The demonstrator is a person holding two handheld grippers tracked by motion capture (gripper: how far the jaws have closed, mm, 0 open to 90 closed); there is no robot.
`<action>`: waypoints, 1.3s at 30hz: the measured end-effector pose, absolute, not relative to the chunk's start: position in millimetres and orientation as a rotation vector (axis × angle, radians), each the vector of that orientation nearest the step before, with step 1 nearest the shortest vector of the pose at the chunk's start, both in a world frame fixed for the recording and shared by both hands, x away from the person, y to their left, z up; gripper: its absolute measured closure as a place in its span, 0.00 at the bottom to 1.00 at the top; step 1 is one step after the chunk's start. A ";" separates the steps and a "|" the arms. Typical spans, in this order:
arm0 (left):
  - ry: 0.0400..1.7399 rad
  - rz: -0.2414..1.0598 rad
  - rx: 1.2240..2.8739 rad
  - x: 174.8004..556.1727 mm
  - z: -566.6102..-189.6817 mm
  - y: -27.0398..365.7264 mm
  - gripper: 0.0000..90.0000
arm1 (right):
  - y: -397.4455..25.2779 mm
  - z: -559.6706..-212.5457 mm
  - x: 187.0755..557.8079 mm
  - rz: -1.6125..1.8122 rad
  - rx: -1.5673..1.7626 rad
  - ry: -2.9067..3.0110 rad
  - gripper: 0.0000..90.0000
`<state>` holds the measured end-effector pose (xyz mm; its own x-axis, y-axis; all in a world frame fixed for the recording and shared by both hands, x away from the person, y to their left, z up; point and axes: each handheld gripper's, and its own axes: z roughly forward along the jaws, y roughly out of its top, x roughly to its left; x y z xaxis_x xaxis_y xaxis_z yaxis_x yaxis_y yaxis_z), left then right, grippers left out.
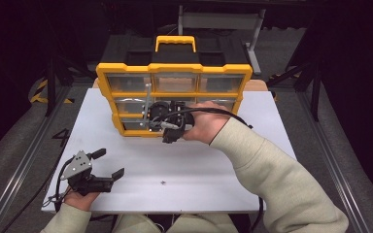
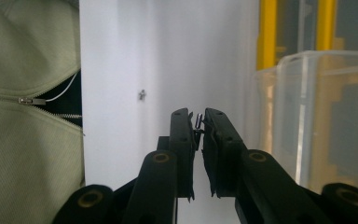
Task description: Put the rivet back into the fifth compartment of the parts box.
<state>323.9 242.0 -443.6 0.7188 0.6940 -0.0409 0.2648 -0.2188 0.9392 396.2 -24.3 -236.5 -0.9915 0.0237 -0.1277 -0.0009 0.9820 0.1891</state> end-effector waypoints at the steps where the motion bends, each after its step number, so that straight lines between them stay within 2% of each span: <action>1: 0.756 0.474 1.795 323.9 -443.6 242.0 0.04 | -25.0 -234.7 398.0 0.284 0.023 2.995 0.91; 9: 0.755 0.473 1.791 324.1 -443.8 242.2 0.04 | -30.7 -215.9 417.4 0.319 0.095 2.965 0.91; 21: 0.757 0.471 1.793 324.2 -443.7 242.6 0.04 | -35.8 -208.9 445.7 0.298 0.211 2.936 0.91; 39: 0.757 0.470 1.792 324.2 -443.8 243.3 0.04 | -42.1 -238.6 479.9 0.253 0.313 2.924 0.91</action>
